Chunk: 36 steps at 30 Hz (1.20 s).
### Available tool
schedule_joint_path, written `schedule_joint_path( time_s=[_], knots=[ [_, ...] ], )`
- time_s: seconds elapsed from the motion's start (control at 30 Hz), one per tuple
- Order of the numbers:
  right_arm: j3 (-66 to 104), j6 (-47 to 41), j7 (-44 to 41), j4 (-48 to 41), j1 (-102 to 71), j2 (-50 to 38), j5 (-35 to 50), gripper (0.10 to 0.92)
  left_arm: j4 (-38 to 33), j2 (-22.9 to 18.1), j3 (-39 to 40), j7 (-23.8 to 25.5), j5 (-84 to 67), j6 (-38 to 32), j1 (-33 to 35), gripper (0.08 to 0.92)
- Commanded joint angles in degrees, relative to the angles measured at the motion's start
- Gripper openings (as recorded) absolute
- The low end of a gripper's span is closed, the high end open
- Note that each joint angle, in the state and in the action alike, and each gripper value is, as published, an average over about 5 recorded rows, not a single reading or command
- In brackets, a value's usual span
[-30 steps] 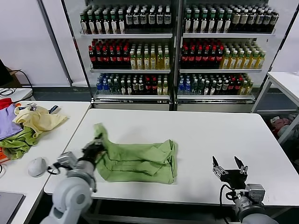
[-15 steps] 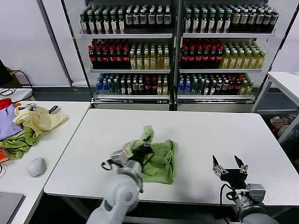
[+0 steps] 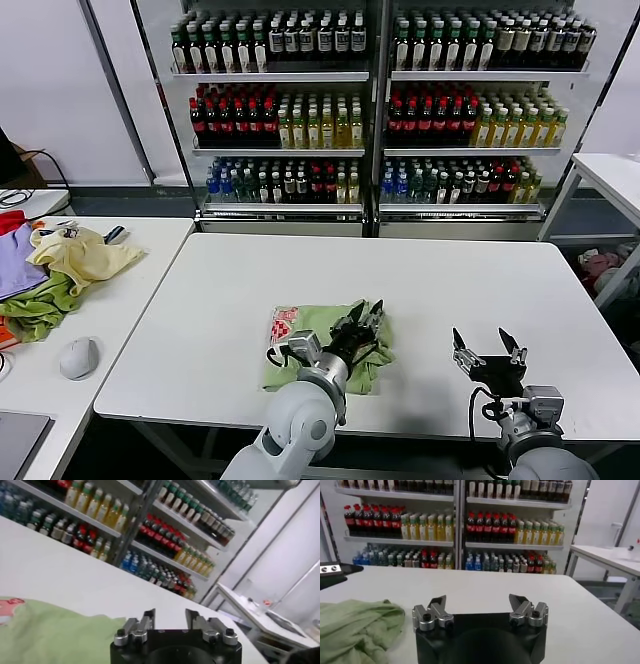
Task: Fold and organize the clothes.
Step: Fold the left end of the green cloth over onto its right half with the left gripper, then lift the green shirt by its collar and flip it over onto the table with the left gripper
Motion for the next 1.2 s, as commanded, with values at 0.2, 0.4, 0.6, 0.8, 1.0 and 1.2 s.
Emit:
schedule_joint_path(
  time_s=[0.2,0.4,0.6,0.8,1.0,1.2],
  knots=[
    [-0.6,0.0,0.0,-1.5,1.9,0.1,-0.1,0.823,-3.1,9.9,-12.7,-2.9,12.9,-5.4,6.4,0.706],
    [-0.9,0.0,0.1,-2.2,2.3,1.2,-1.0,0.823,2.2,12.2,-12.3,-5.4,22.2,-2.6,8.4,0.815],
    [-0.9,-0.1,0.0,-1.9,2.2,1.5,-1.5,0.823,4.4,11.1,-8.4,-5.8,26.6,0.0,8.5,0.823],
    [-0.4,-0.2,0.3,-1.7,2.4,1.5,-1.3,0.823,6.6,9.9,-6.2,-6.3,25.0,2.9,6.9,0.810],
    [0.0,-0.3,0.3,-1.7,2.5,1.1,-1.0,0.823,7.5,9.3,-5.8,-6.7,20.8,5.6,6.5,0.663],
    [0.1,-0.3,0.2,-1.6,2.9,0.8,-0.7,0.823,5.3,9.3,-7.1,-5.9,13.3,4.9,6.9,0.490]
  ],
)
